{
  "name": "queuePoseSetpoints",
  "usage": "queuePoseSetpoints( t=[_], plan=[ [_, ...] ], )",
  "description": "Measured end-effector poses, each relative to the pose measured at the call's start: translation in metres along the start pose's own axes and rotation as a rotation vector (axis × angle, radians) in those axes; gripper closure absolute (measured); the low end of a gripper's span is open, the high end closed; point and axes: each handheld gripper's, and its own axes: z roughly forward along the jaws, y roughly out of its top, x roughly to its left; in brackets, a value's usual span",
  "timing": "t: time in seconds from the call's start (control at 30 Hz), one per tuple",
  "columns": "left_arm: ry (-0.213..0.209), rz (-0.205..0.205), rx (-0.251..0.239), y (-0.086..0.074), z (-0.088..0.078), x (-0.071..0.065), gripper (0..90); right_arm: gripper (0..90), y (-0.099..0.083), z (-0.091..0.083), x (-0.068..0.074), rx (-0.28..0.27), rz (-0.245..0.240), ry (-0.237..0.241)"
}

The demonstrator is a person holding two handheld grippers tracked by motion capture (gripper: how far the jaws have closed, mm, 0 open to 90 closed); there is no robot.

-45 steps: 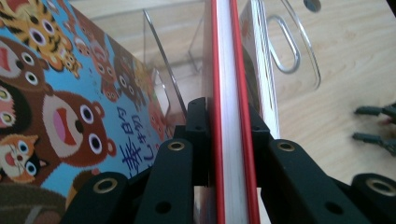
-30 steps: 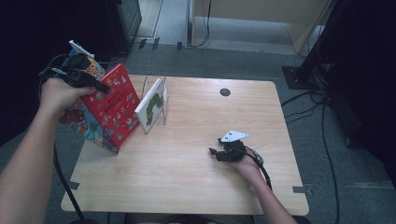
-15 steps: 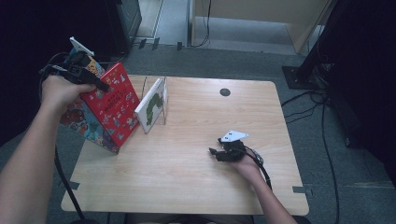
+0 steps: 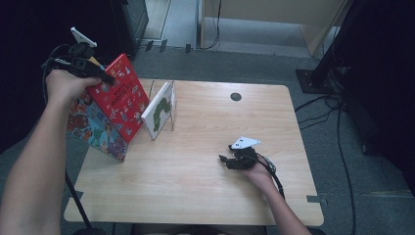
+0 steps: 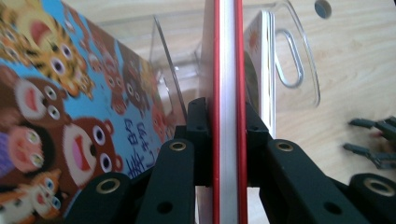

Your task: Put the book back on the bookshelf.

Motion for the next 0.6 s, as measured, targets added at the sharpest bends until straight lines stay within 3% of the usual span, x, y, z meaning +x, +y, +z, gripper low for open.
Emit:
queuePoseSetpoints(
  t=[0.23,0.6],
  plan=[
    [0.004,-0.029,-0.028,0.003,0.007,0.006,79.9,40.3,0.0,0.0,0.0,0.002,0.001,0.0],
    [0.006,-0.044,-0.054,0.005,0.02,0.007,79.8,40.3,0.0,0.0,0.0,0.001,-0.001,-0.001]
  ],
)
